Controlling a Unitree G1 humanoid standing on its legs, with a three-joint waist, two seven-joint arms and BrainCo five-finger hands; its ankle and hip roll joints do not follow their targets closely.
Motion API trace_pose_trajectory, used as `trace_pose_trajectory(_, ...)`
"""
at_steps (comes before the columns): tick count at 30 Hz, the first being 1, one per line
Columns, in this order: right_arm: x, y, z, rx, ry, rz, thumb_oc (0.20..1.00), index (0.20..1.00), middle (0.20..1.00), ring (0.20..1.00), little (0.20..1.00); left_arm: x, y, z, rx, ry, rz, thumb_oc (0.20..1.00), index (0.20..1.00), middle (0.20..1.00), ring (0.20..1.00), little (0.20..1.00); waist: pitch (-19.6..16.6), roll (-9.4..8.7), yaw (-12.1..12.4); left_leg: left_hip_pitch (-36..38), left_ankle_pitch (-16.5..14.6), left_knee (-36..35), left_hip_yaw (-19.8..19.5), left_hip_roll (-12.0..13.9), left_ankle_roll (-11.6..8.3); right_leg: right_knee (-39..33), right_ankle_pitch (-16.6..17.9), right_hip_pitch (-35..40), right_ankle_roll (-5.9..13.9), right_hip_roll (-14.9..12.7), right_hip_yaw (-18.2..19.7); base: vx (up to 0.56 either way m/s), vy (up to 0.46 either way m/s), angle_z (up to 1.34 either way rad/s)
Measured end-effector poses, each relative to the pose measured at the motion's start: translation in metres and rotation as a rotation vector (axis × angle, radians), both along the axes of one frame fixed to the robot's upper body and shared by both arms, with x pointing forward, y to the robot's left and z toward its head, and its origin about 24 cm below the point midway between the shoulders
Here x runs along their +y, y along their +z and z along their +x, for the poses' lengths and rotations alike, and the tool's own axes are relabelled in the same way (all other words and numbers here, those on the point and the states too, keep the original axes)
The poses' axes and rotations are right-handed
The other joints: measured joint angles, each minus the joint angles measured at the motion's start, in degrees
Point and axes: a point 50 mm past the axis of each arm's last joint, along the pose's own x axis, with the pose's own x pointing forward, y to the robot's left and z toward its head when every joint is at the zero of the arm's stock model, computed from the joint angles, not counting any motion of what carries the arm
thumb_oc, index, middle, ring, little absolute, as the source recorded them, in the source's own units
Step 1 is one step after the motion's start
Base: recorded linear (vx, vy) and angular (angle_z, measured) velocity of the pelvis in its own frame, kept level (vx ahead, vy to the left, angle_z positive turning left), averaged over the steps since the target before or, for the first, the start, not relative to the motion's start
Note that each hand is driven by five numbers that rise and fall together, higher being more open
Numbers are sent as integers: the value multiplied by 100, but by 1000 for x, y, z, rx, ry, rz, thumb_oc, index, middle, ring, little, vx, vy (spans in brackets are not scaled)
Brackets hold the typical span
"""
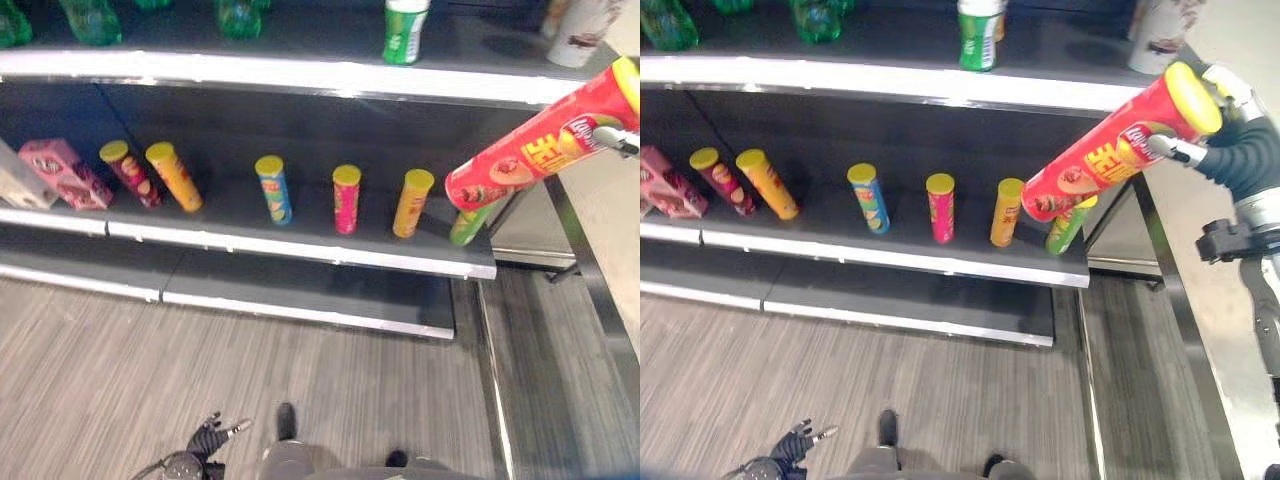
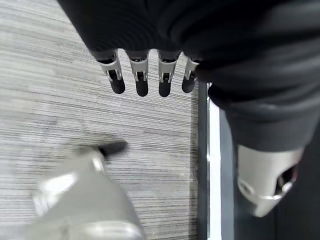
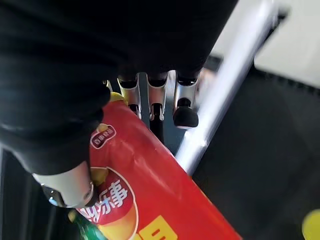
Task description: Put the goods on the table back onto the shelves and tidy them up.
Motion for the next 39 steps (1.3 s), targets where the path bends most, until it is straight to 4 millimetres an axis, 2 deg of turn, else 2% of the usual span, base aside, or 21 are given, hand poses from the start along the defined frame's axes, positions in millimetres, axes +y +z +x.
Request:
trace_pose_trajectory(1, -1, -3, 0, 16, -3, 1, 200, 200, 200, 200, 200, -3, -2, -3, 6, 2, -9, 1000, 1000, 1000, 1000, 1000, -20, 34, -5, 168, 76, -182, -185, 6, -316, 75, 47, 26, 78, -103, 2, -77, 356, 41)
trace_pose_trajectory(2, 1, -5, 1, 28, 7, 6, 200, 200, 200, 200, 200, -4, -1, -2, 1, -2, -10, 1000, 1000, 1000, 1000, 1000, -31, 34, -8, 238, -3, -269, -185, -104, -399, 92, 115, 40, 188, -213, 3, -48, 235, 21)
trace_pose_trajectory(5, 8, -11, 2, 69, 57, -17, 200, 200, 200, 200, 200, 2, 4, 7, -33, -12, 8, 1000, 1000, 1000, 1000, 1000, -56, 64, -111, 414, -209, -595, -185, -373, -127, 750, 37, -337, 590, -641, -12, -102, 382, 34)
trace_pose_trajectory(6, 10, -13, 1, 77, 67, -22, 200, 200, 200, 200, 200, 6, 7, 9, -42, -17, 23, 1000, 1000, 1000, 1000, 1000, -105, 31, -82, 382, -301, -607, -170, -438, -104, 261, 183, -314, 747, -624, 20, -152, 529, 46)
trace_pose_trajectory(7, 14, -11, -2, 69, 87, -38, 200, 200, 200, 200, 200, 18, 13, 14, -58, -29, 58, 1000, 1000, 1000, 1000, 1000, -198, -188, -114, 265, -457, -617, -213, -683, -213, -267, 675, -225, 790, -844, -154, -76, 260, 41)
trace_pose_trajectory(10, 2, -24, -8, 89, 37, 16, 200, 200, 200, 200, 200, 12, 14, 26, -78, -72, 57, 1000, 1000, 1000, 1000, 1000, -235, -182, -32, 101, -679, -542, -177, -854, -207, -195, 815, -359, 793, -1076, -141, -92, 413, 23)
trace_pose_trajectory(13, -13, -37, -20, 150, -70, -20, 200, 200, 200, 200, 200, 2, 10, 27, -64, -83, 28, 1000, 1000, 1000, 1000, 1000, -199, -113, -269, -535, -1217, 465, -176, -1144, 206, 422, 883, -523, 736, -1501, -15, -92, 352, 52)
trace_pose_trajectory(14, -17, -47, -25, 195, -102, -43, 200, 200, 200, 200, 200, -1, 8, 29, -50, -114, 31, 1000, 1000, 1000, 1000, 1000, -190, 18, -384, -543, -1256, 476, -246, -1287, 250, 708, 1176, -671, 417, -1566, 596, -79, 329, 64)
trace_pose_trajectory(16, -22, -60, -37, 249, -143, -69, 200, 200, 200, 200, 200, 3, 13, 36, -66, -149, 50, 1000, 1000, 1000, 1000, 1000, -154, 268, -644, -688, -1084, 357, -481, -1232, 484, 1080, 1926, -984, 363, -1508, 1456, -126, 231, 80)
trace_pose_trajectory(18, -19, -63, -38, 257, -136, -84, 200, 200, 200, 200, 200, 18, 19, 37, -72, -144, 90, 1000, 1000, 1000, 1000, 1000, -143, 239, -635, -803, -1013, 306, -386, -1270, 638, 864, 2659, -1089, 366, -1498, 1494, -73, 249, 17)
trace_pose_trajectory(20, -15, -59, -40, 229, -128, -89, 200, 200, 200, 200, 200, 25, 22, 37, -66, -141, 112, 1000, 1000, 1000, 1000, 1000, -87, 197, -605, -888, -966, 281, -396, -1367, 750, 701, 3092, -1119, 119, -1491, 1455, 35, 175, 14)
trace_pose_trajectory(22, -14, -59, -40, 225, -123, -88, 200, 200, 200, 200, 200, 27, 21, 33, -56, -126, 112, 1000, 1000, 1000, 1000, 1000, -89, 162, -526, -771, -841, 13, -489, -1354, 906, 1196, 2475, -1170, 712, -1308, 1584, 132, 155, 19)
trace_pose_trajectory(23, -13, -59, -40, 228, -117, -97, 200, 200, 200, 200, 200, 26, 20, 31, -59, -113, 105, 1000, 1000, 1000, 1000, 1000, -109, 76, -467, -552, -715, -290, -494, -1378, 991, 1336, 1823, -1147, 966, -1065, 1607, 118, 123, 12)
trace_pose_trajectory(24, -9, -51, -39, 202, -97, -119, 200, 200, 200, 200, 200, 26, 17, 17, -25, -113, 99, 1000, 1000, 1000, 1000, 1000, -213, -115, -411, -368, -495, -635, -490, -1473, 1039, 958, 819, -935, 923, -557, 1502, 113, 104, 1)
trace_pose_trajectory(26, -3, -45, -36, 176, -65, -127, 200, 200, 200, 200, 200, 23, 12, 6, 10, -107, 82, 1000, 1000, 1000, 1000, 1000, -262, -197, -416, -306, -389, -824, -464, -1437, 958, 124, 403, -823, 724, -57, 1610, 51, 61, -5)
trace_pose_trajectory(27, -1, -44, -35, 176, -53, -139, 200, 200, 200, 200, 200, 20, 10, 3, 18, -112, 67, 1000, 1000, 1000, 1000, 1000, -330, -324, -440, -267, -251, -917, -464, -1469, 767, -603, 575, -670, 681, 157, 1614, 34, 27, 4)
trace_pose_trajectory(28, -1, -42, -34, 179, -46, -159, 200, 200, 200, 200, 200, 18, 9, 2, 22, -107, 56, 1000, 1000, 1000, 1000, 1000, -341, -477, -496, -198, -248, -939, -463, -1607, 738, -775, 675, -584, 265, 166, 1552, 57, 17, 13)
trace_pose_trajectory(31, -1, -43, -31, 207, -41, -189, 200, 200, 200, 200, 200, 6, 9, 10, -9, -132, 31, 1000, 1000, 1000, 1000, 1000, -309, -380, -521, -183, -319, -759, -468, -1523, 569, -733, 619, -522, 254, 260, 1574, 74, 62, -3)
trace_pose_trajectory(34, 4, -48, -28, 236, -8, -205, 200, 200, 200, 200, 200, 8, 13, 17, -49, -117, 38, 1000, 1000, 1000, 1000, 1000, -67, -538, -415, -525, -800, 636, -645, -1380, -22, -707, 521, -350, 180, 264, 1803, 71, 206, -36)
trace_pose_trajectory(36, 8, -45, -23, 221, 8, -206, 200, 200, 200, 200, 200, 9, 12, 16, -44, -109, 38, 1000, 1000, 1000, 1000, 1000, 26, -609, -374, -769, -1125, 1135, -828, -1208, -246, -819, 515, -330, 84, 260, 2076, 148, 331, -71)
trace_pose_trajectory(39, 13, -43, -15, 207, 30, -197, 200, 200, 200, 200, 200, 9, 8, 9, -13, -103, 33, 1000, 1000, 1000, 1000, 1000, 28, -506, -235, -791, -1172, 656, -1236, -510, -350, -821, 616, -497, 109, 302, 2474, 257, 530, -83)
